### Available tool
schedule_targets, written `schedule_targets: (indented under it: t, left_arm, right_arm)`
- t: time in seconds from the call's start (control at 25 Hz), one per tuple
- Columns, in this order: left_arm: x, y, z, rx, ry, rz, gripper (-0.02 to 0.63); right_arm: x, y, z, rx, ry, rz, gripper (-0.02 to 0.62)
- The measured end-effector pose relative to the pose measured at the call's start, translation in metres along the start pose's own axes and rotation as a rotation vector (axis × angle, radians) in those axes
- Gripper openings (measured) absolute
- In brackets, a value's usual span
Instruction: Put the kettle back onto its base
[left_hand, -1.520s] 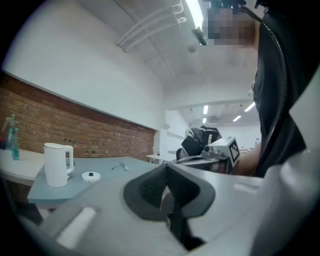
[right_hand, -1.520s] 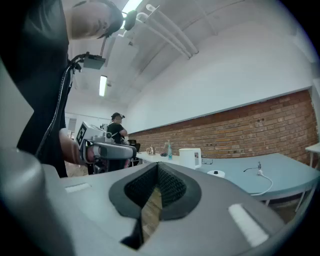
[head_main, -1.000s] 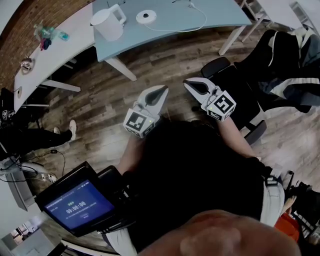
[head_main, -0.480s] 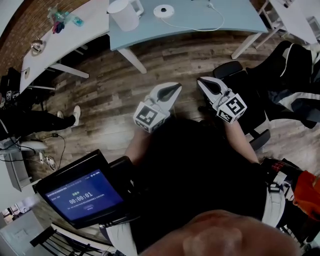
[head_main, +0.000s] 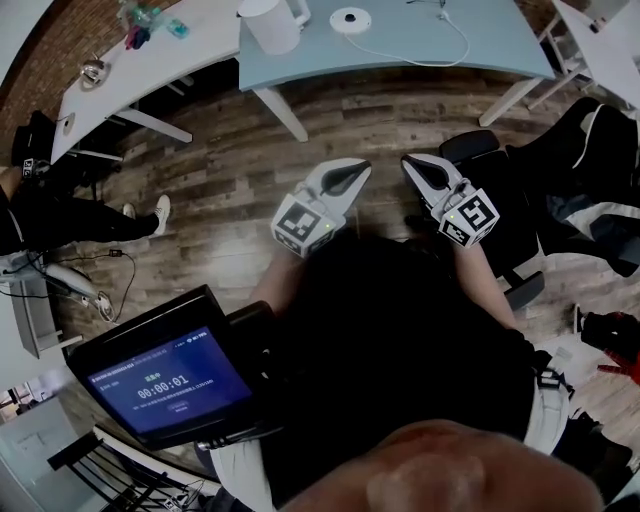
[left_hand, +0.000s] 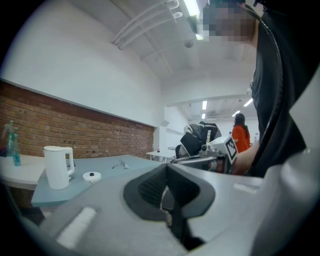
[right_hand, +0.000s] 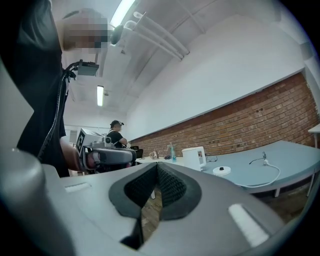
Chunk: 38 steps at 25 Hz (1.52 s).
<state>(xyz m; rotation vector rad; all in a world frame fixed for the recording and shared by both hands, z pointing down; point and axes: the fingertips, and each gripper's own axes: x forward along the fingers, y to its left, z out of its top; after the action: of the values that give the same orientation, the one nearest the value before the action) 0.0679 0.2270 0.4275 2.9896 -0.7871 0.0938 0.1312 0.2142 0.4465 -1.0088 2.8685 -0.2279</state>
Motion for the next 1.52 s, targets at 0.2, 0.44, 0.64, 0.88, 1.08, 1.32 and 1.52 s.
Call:
schedule_targets:
  t: [0.2, 0.44, 0.64, 0.88, 1.08, 1.32, 1.52]
  left_arm:
    - [-0.005, -0.003, 0.0, 0.005, -0.008, 0.02, 0.002]
    - [-0.012, -0.004, -0.007, -0.033, 0.017, 0.013, 0.002]
    - [-0.016, -0.003, -0.01, -0.047, 0.015, 0.025, 0.002]
    - [-0.023, 0.007, -0.018, -0.054, 0.006, 0.036, 0.002]
    - [-0.026, 0.009, -0.023, -0.06, 0.016, 0.034, 0.002]
    - [-0.031, 0.034, -0.025, -0.076, 0.032, 0.024, 0.002]
    - [-0.038, 0.055, -0.028, -0.056, 0.025, 0.06, 0.002]
  right_arm:
    - [-0.001, 0.012, 0.0, -0.019, 0.008, 0.035, 0.005]
    - [0.004, 0.019, -0.007, -0.009, 0.025, 0.051, 0.005]
    - [0.001, 0.023, -0.014, 0.009, 0.041, 0.055, 0.005]
    - [0.014, 0.03, -0.023, 0.019, 0.068, 0.087, 0.005]
    - [0.022, 0.034, -0.024, 0.008, 0.068, 0.104, 0.005]
    - [0.053, 0.026, -0.031, 0.01, 0.085, 0.111, 0.005]
    - [0.073, 0.025, -0.03, 0.015, 0.079, 0.14, 0.005]
